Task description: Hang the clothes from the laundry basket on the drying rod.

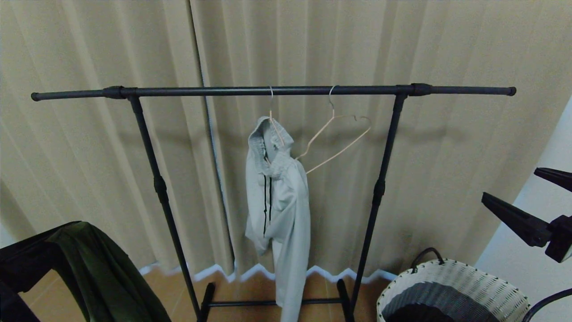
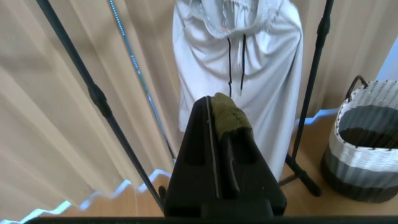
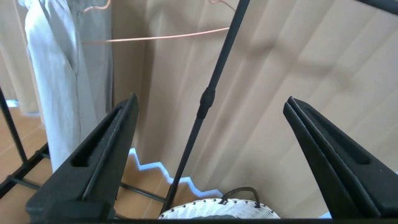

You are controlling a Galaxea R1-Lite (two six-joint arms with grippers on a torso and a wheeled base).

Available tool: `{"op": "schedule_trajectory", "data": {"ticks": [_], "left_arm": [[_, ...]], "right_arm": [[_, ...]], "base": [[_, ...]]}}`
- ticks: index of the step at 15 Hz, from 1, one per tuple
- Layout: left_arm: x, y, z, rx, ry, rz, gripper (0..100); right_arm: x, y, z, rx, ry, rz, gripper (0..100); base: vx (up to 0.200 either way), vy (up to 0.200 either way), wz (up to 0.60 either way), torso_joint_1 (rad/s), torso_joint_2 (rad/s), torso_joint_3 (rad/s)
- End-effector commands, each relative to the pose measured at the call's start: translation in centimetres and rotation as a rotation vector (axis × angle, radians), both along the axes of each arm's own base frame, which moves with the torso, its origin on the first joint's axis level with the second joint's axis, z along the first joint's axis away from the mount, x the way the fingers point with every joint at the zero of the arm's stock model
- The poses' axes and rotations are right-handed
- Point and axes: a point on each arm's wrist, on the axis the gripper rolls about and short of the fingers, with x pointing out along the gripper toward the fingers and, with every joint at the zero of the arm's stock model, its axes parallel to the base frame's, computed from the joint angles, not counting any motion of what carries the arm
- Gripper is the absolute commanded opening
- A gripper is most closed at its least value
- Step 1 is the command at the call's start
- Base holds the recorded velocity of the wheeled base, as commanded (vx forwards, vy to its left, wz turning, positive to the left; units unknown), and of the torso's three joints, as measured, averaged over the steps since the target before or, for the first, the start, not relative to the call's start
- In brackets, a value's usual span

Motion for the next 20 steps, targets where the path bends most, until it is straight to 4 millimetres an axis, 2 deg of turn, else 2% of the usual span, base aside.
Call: {"op": "schedule_trajectory", "data": {"ticks": [1,5,13,20], "left_arm": [[-0.13,0.04,-0.15,0.002,0.0,0.0,0],[-0.74,0.29,-0.38,0.011,-0.02,0.003,0],[-0.43,0.18,-0.43,0.014,-0.003,0.002,0],[-0.29,0.13,-0.59,0.015,0.006,0.002,0]], "right_arm": [[-0.39,-0.08,-0.24,-0.001,0.001,-0.002,100],[-0.51,-0.09,-0.56,-0.003,0.016,0.0,100],[-0.4,-0.05,-0.88,-0.005,0.031,0.004,100],[-0.45,-0.05,-1.1,-0.006,0.039,0.006,100]], "base": [[0.0,0.0,0.0,0.222,-0.5,-0.3],[0.0,0.0,0.0,0.171,-0.39,-0.217],[0.0,0.0,0.0,0.009,-0.02,-0.012],[0.2,0.0,0.0,0.006,0.0,0.005]]}}
